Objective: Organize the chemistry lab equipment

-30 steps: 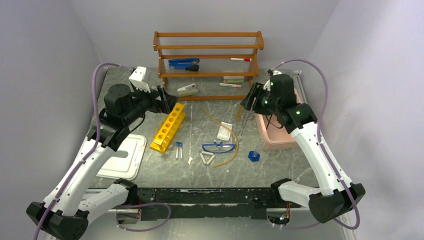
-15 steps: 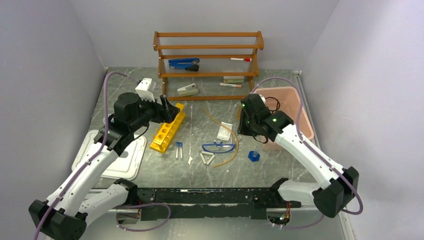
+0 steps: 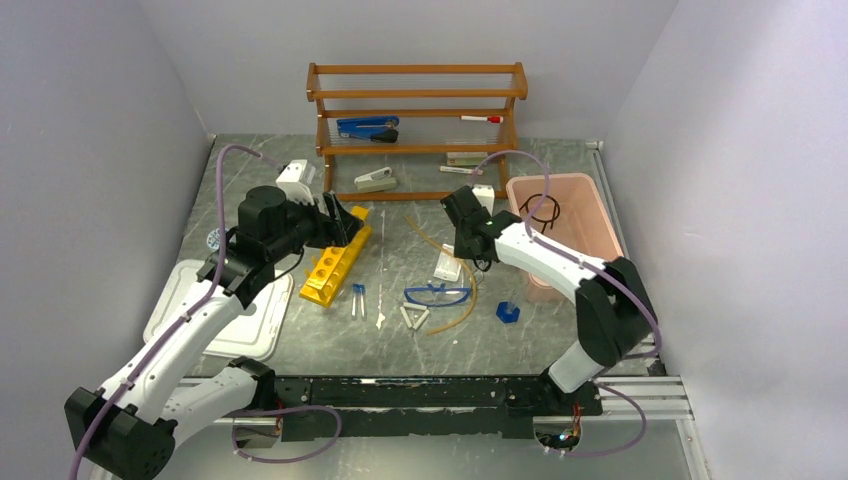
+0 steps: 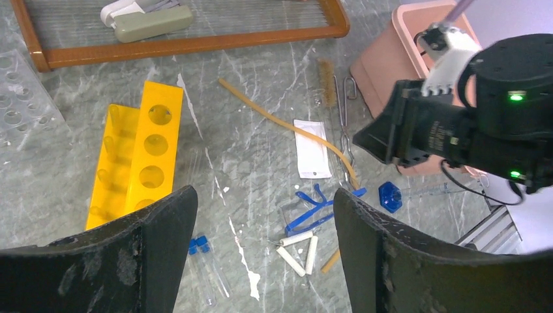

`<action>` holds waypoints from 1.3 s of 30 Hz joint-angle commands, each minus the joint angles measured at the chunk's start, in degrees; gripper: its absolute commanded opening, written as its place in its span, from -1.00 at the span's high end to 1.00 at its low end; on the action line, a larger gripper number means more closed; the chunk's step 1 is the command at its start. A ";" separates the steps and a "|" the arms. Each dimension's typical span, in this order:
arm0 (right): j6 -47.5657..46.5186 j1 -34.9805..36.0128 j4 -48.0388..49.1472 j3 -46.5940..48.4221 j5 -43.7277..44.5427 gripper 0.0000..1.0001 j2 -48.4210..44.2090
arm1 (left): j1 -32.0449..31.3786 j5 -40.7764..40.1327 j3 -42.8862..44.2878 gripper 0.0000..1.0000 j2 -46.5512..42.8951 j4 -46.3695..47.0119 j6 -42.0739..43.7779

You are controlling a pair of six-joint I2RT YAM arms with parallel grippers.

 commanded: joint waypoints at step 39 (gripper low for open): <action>-13.08 -6.58 26.00 2.67 0.71 0.84 7.50 | -0.40 -1.07 -0.58 -0.59 -1.31 2.26 -0.97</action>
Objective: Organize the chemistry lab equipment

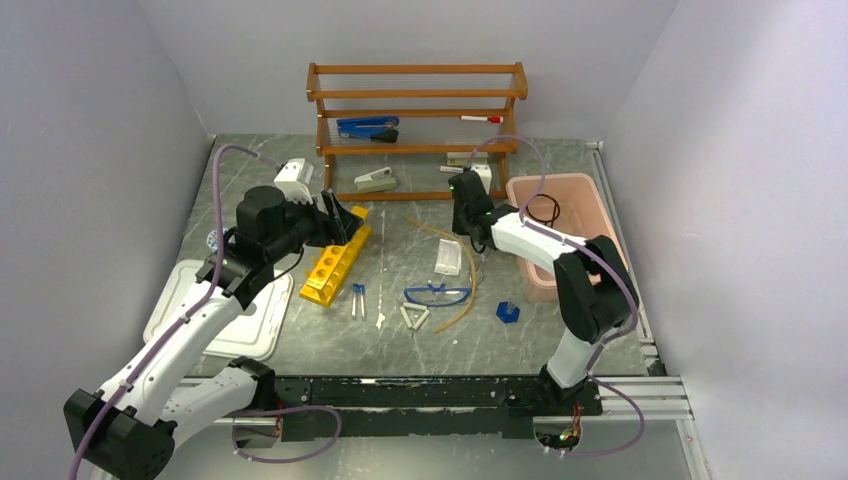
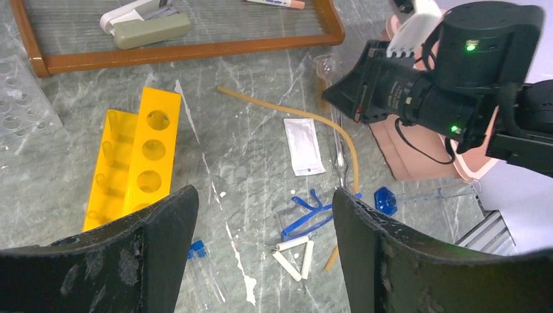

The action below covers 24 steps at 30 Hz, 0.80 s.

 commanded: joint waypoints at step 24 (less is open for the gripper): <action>-22.60 -11.43 5.23 2.03 12.02 0.81 -29.46 | -0.34 0.61 -1.47 -0.60 -2.97 1.90 -0.56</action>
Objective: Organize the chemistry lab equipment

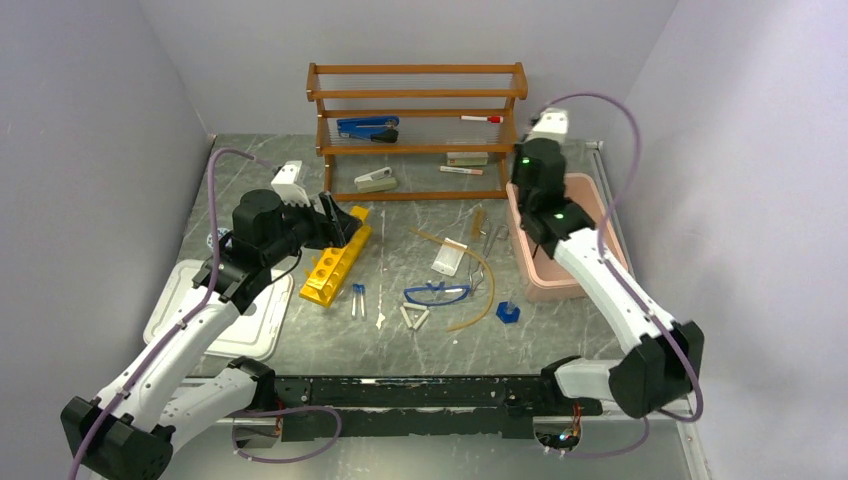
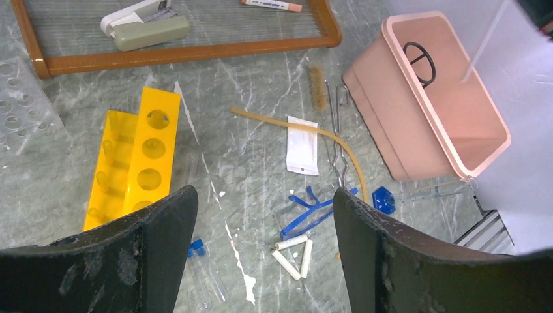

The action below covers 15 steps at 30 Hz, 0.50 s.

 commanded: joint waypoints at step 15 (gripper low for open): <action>-15.33 -23.87 -6.28 -12.55 -11.07 0.77 -12.69 | -0.41 0.77 0.10 -0.67 -2.13 -0.81 -0.19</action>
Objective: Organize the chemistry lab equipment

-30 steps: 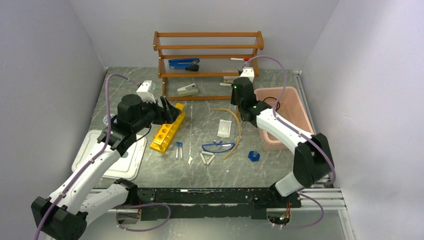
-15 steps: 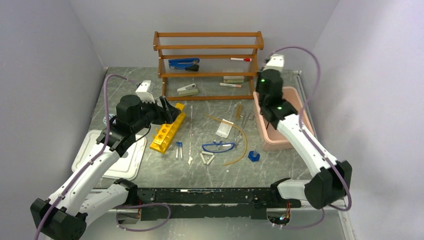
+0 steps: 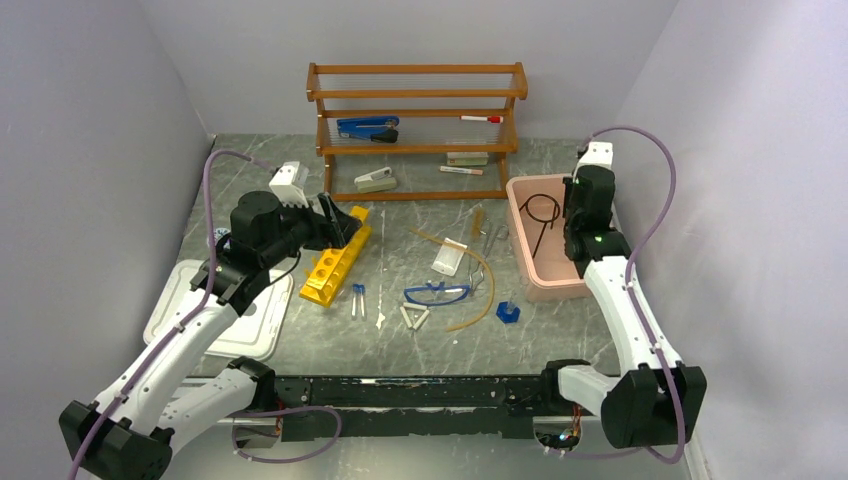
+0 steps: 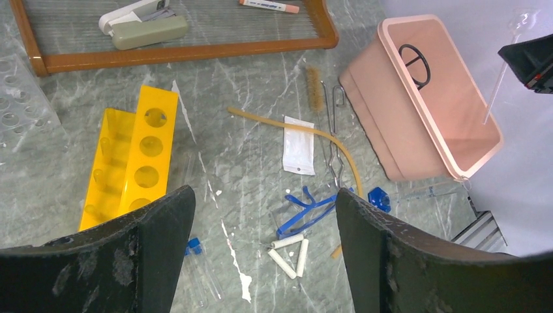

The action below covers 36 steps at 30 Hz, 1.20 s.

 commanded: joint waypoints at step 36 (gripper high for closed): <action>-16.28 -14.17 -6.81 3.91 -22.47 0.86 25.48 | -5.06 -7.68 1.74 -0.79 -2.37 -3.75 6.05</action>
